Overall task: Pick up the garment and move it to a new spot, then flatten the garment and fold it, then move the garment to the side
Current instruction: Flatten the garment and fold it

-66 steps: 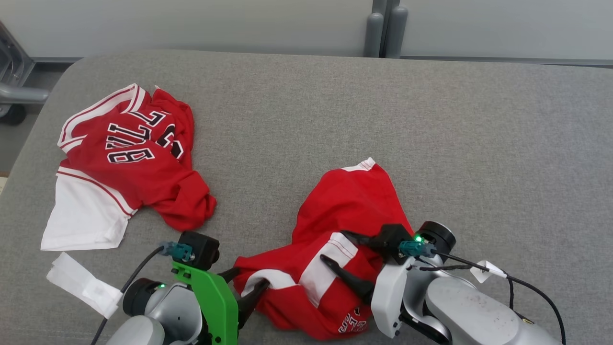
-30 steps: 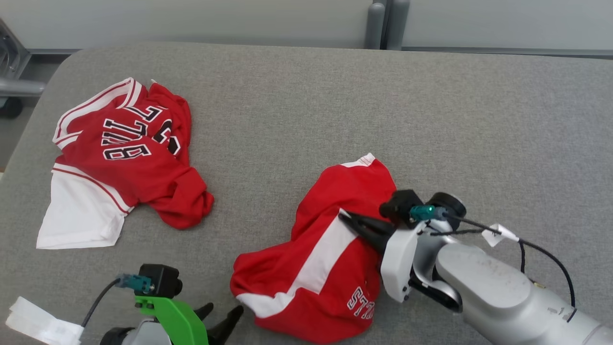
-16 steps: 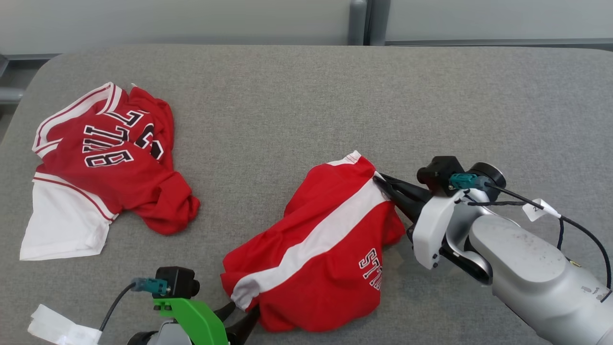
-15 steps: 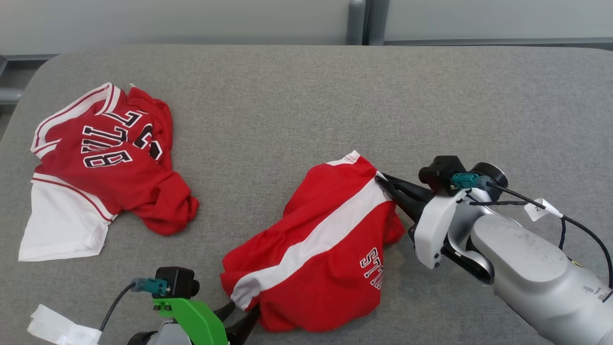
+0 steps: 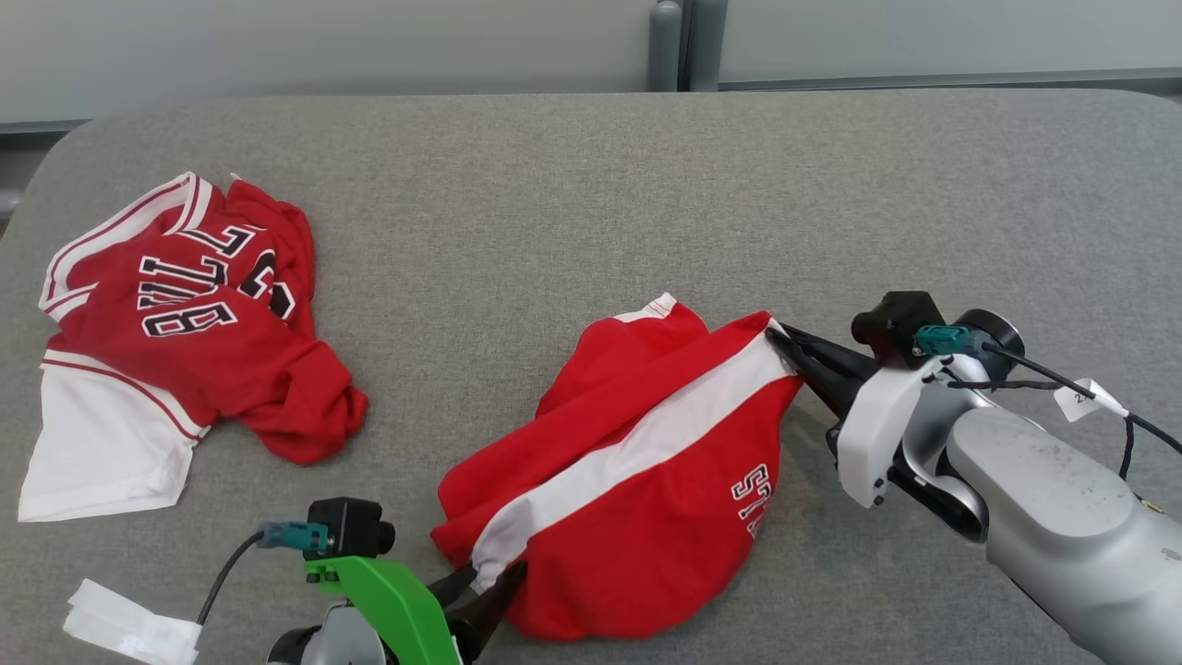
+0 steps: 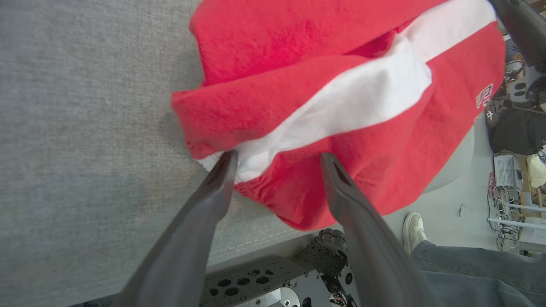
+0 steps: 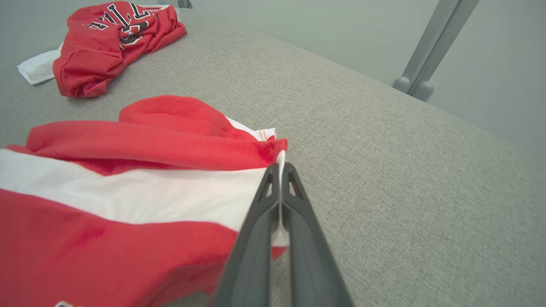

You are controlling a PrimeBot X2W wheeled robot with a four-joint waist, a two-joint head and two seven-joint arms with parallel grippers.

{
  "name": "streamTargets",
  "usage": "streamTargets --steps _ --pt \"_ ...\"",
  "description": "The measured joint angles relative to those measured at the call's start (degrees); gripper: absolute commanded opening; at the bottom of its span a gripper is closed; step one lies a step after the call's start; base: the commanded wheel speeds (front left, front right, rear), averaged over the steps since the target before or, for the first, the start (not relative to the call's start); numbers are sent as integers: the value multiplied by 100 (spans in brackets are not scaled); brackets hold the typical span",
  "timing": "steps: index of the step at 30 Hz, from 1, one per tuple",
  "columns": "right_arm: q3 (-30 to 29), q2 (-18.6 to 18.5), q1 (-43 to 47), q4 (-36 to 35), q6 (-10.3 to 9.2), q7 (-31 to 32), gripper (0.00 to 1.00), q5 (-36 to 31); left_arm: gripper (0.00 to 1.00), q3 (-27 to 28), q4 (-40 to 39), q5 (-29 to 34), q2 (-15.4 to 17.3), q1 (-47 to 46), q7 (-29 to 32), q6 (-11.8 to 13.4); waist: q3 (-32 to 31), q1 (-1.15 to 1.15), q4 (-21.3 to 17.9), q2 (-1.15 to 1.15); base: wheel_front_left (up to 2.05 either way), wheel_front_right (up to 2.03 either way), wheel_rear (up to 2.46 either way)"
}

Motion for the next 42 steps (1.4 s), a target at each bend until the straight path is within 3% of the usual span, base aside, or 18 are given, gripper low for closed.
streamTargets --steps 2,3,4,5,6,13,23,39,40,41,42 --pt "-2 10 1 -15 0 -18 0 12 55 -26 23 -1 -3 -1 46 -1 -10 0 -36 0 0 0 0" --pt "-2 5 2 -15 0 -25 0 30 49 -38 43 -1 -3 -1 51 -1 -14 0 -46 0 0 0 0" --pt "-2 0 3 -14 0 -25 0 55 59 -36 64 1 -2 -1 49 0 -19 0 -54 0 0 0 0" --pt "-2 1 3 -15 0 -25 0 59 86 -25 89 3 5 -1 49 5 -23 0 -59 0 0 0 0" --pt "-1 2 4 -18 0 -26 0 59 100 -11 116 34 29 -1 49 9 -27 0 -64 0 0 0 0" --pt "3 -5 21 -24 0 -52 0 63 100 7 344 141 227 10 146 110 -60 0 -76 0 0 0 0" --pt "44 -4 69 -64 0 -58 0 68 100 229 471 -520 -330 61 142 116 -85 0 -55 0 0 0 0" --pt "68 -16 115 -92 0 -57 0 108 100 445 873 -614 -280 58 111 244 -111 0 -86 0 0 0 0" --pt "70 -16 116 -97 0 -57 0 108 97 445 877 -614 -290 57 111 244 -110 0 -86 0 0 0 0" --pt "71 -16 116 -100 0 -57 0 109 87 444 880 -614 -297 55 111 244 -110 0 -87 0 0 0 0" --pt "73 -16 116 -104 0 -57 0 115 87 444 884 -614 -300 52 111 244 -108 0 -88 0 0 0 0"
